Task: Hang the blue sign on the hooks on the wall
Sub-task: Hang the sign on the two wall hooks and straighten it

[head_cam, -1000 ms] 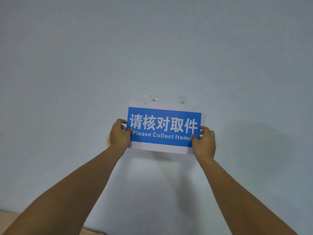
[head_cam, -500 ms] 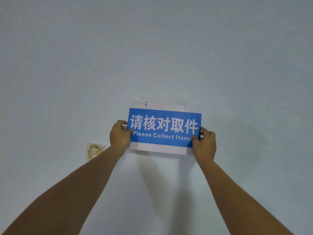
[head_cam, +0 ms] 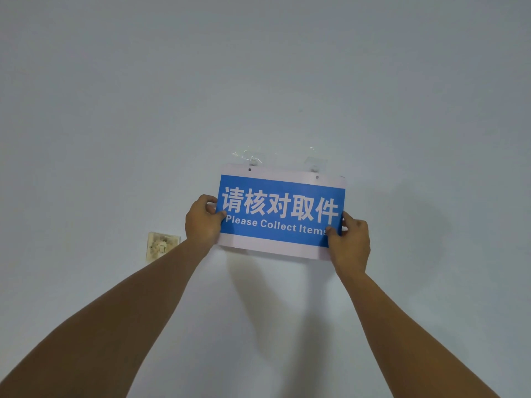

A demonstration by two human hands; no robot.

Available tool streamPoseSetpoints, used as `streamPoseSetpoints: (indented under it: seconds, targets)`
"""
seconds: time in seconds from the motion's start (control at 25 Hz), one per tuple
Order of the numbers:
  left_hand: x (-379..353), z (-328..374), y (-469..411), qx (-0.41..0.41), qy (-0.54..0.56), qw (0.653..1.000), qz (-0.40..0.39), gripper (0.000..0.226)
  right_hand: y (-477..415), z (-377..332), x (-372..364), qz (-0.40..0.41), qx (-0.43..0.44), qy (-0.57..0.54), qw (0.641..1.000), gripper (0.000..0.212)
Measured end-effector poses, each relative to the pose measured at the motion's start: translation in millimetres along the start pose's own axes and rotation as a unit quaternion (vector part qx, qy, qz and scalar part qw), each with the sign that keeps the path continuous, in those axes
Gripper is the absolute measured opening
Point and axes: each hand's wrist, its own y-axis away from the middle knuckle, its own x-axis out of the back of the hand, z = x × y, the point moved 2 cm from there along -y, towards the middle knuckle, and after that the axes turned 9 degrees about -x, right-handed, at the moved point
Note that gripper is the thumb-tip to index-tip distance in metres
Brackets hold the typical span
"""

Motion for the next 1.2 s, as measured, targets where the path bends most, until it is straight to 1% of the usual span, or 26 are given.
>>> streamPoseSetpoints:
  seconds: [0.2, 0.4, 0.56, 0.8, 0.92, 1.08, 1.2]
  targets:
    - [3.6, -2.7, 4.9, 0.010, 0.005, 1.000, -0.008, 0.022, 7.3, 0.9, 5.7, 0.001, 0.004, -0.009, 1.000, 0.050]
    - [2.7, 11.2, 7.0, -0.013, 0.024, 1.000, 0.005, 0.025, 12.2, -0.9, 14.5, 0.017, 0.001, -0.024, 1.000, 0.048]
    - [0.3, 22.4, 0.6, -0.018, 0.025, 1.000, -0.004, 0.026, 2.5, -11.3, 21.7, 0.024, -0.002, -0.031, 0.999, 0.050]
    - [0.5, 8.8, 2.1, 0.015, 0.013, 1.000, -0.007, 0.022, -1.2, -9.7, 15.2, -0.001, 0.005, 0.006, 1.000, 0.050]
    - [4.0, 2.1, 4.8, 0.022, 0.003, 1.000, -0.006, 0.022, 3.9, 0.3, 10.4, -0.015, -0.012, 0.009, 1.000, 0.050]
    - [2.4, 1.0, 5.2, 0.016, -0.003, 1.000, -0.015, 0.022, 5.5, 0.2, 10.1, -0.001, 0.002, 0.002, 1.000, 0.050]
    - [-5.7, -1.6, 10.6, 0.026, 0.013, 0.999, -0.024, 0.026, -5.3, -7.5, 15.6, 0.010, 0.012, 0.007, 1.000, 0.050]
